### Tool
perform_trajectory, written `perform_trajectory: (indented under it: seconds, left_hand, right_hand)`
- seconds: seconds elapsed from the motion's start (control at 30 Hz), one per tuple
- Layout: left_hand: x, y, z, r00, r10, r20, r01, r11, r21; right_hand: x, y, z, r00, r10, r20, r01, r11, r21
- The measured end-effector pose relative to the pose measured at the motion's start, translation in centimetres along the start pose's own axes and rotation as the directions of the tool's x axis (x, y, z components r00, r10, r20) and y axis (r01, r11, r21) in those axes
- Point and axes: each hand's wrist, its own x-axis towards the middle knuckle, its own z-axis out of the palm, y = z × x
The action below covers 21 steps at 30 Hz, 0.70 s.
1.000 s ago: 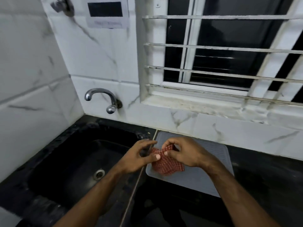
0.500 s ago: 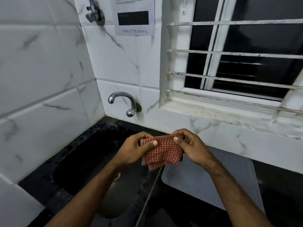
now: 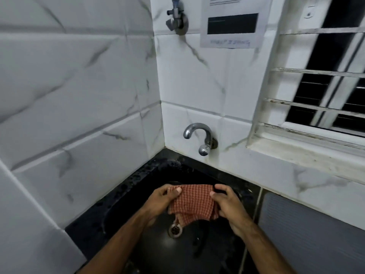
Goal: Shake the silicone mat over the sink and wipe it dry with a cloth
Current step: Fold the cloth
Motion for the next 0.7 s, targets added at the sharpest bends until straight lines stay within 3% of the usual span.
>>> perform_trajectory:
  seconds: [0.13,0.23,0.37,0.57,0.7]
  left_hand:
    - [4.9,-1.0,-6.1,0.990,-0.112,-0.091,0.102,0.989,-0.109]
    - [7.9,-1.7,-9.7,0.971,-0.183,-0.154,0.170,0.981,-0.093]
    - [12.0,-2.0,-13.9,0.965,-0.202,-0.168,0.186,0.977,-0.106]
    - [18.7,-0.4,-15.7,0.943,-0.022,-0.332,0.016,1.000,-0.022]
    - [23.0,2.7,-16.7,0.909,0.213,-0.359,-0.108,0.951,0.290]
  right_hand:
    - [4.9,0.3,7.6,0.993,0.059,0.102,-0.041,0.985,-0.169]
    - [8.7,-0.7,11.6,1.000,-0.007,0.025,0.013,0.971,-0.239]
    - [14.6,-3.0,15.9,0.999,-0.022,0.044,0.035,0.943,-0.332]
    - [23.6,-7.7,20.2,0.989,-0.126,0.080,0.149,0.878,-0.454]
    - [30.2,-10.9,21.9,0.973,-0.229,0.029,0.210,0.829,-0.518]
